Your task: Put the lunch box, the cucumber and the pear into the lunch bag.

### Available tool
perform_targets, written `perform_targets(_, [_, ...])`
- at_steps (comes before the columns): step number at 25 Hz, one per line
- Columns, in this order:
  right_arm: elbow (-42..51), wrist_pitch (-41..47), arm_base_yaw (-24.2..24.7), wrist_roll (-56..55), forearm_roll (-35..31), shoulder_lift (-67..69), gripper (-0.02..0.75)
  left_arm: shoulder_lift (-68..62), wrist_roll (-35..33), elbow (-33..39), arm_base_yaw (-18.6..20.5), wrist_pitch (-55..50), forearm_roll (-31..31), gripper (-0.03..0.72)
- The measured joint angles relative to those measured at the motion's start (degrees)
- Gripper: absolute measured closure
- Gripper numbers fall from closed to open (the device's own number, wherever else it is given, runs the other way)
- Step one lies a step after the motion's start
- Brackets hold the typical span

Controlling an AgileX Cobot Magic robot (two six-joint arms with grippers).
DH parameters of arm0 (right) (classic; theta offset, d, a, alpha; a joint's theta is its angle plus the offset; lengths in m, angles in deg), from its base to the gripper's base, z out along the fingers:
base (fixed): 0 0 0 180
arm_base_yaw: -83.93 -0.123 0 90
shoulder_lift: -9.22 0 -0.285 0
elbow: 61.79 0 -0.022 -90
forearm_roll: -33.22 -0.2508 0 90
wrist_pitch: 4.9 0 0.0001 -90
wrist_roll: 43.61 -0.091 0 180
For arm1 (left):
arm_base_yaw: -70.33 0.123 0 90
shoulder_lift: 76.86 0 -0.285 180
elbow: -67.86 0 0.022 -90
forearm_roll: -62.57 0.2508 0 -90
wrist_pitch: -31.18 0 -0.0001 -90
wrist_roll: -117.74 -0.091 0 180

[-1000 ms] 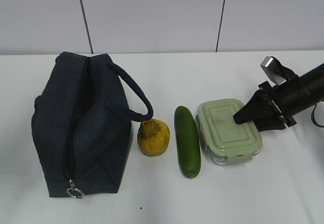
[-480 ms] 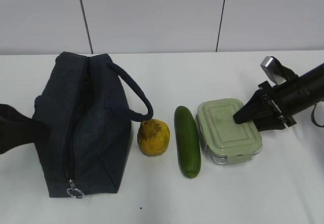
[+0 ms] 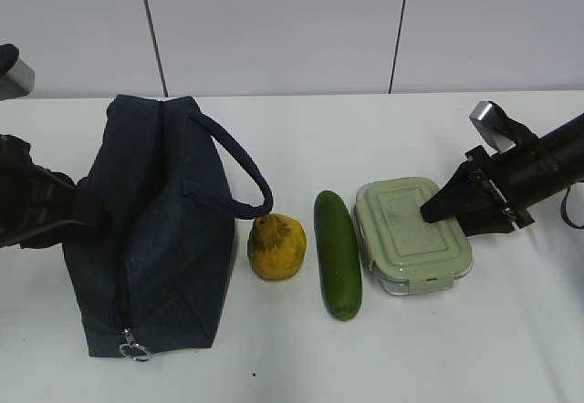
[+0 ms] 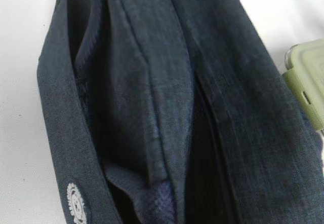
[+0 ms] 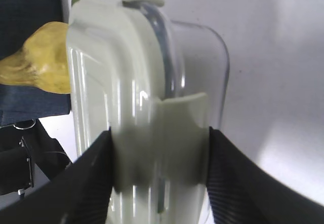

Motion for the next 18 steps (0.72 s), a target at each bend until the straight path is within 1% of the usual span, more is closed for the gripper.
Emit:
perform_targets(1, [0.0, 0.0, 0.0, 0.0, 0.0, 0.0, 0.332, 0.0, 0.0, 0.0, 0.0, -0.3, 0.0, 0.65])
perform_targets(2, [0.0, 0.0, 0.0, 0.0, 0.0, 0.0, 0.332, 0.1, 0.0, 0.0, 0.0, -0.5, 0.0, 0.679])
perform_targets(4, [0.0, 0.0, 0.0, 0.0, 0.0, 0.0, 0.332, 0.6, 0.0, -0.1, 0.0, -0.7, 0.0, 0.7])
perform_targets(14, [0.0, -0.6, 0.0, 0.3, -0.4, -0.5, 0.335, 2.9, 0.0, -0.1, 0.0, -1.8, 0.0, 0.706])
perform_targets(18, [0.0, -1.9, 0.0, 0.6, 0.8, -2.3, 0.341, 2.9, 0.0, -0.1, 0.0, -1.8, 0.0, 0.706])
